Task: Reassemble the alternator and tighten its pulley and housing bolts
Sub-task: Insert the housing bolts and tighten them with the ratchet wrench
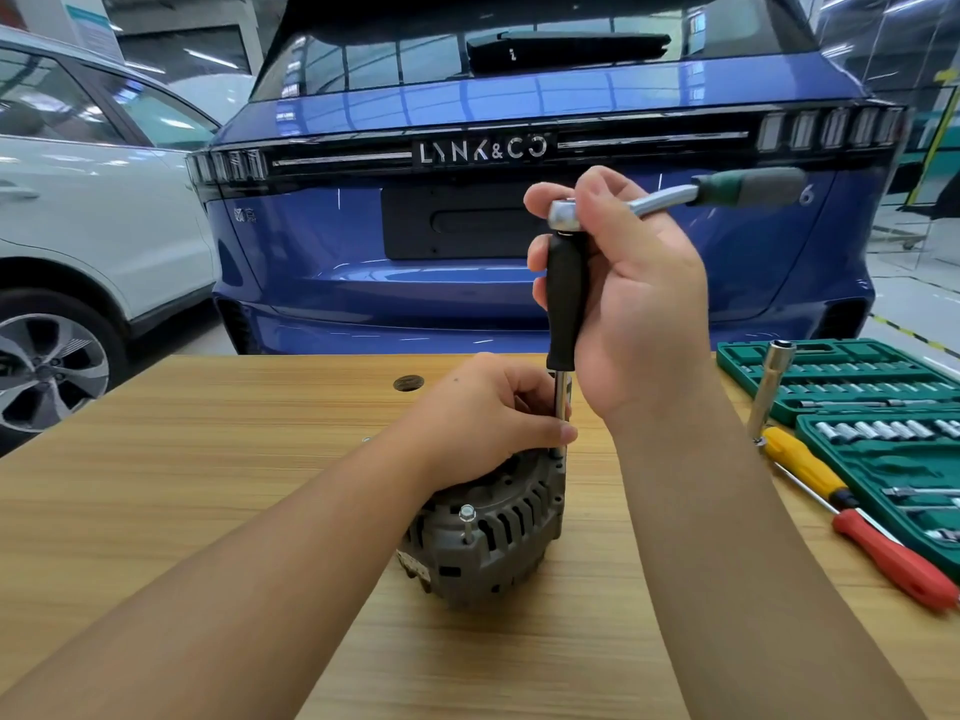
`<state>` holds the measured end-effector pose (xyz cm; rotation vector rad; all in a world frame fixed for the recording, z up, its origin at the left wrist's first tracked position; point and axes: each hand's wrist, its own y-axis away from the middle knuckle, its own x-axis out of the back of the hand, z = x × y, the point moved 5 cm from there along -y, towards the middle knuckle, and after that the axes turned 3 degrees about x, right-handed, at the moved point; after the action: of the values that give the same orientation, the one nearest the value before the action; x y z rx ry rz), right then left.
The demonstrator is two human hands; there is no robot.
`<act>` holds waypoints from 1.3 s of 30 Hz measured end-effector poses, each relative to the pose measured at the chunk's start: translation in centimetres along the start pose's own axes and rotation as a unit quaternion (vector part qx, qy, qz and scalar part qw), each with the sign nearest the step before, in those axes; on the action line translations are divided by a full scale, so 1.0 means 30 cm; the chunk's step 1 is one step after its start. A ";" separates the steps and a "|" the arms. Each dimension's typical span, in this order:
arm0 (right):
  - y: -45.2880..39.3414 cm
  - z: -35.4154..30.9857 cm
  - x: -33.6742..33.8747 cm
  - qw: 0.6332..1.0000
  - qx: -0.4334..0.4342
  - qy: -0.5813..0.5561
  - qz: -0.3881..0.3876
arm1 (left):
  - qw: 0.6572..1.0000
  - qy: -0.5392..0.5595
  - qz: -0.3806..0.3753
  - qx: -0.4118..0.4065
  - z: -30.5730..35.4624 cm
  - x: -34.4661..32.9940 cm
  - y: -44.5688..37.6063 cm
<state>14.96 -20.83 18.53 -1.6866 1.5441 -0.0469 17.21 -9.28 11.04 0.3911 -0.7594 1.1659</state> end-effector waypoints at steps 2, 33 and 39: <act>-0.005 0.001 0.004 0.999 -0.021 -0.011 -0.025 | 1.000 0.003 -0.001 -0.002 0.000 0.003 0.000; 0.004 -0.066 -0.022 0.991 -0.108 0.079 0.020 | 0.999 -0.030 -0.014 -0.012 0.025 -0.001 0.012; 0.028 -0.043 -0.026 0.995 -0.071 -0.041 0.063 | 1.000 -0.016 -0.009 -0.018 0.013 -0.003 0.005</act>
<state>13.39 -20.78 19.25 -1.6743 1.6193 0.1999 16.94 -9.53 11.24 0.3863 -0.8028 1.1306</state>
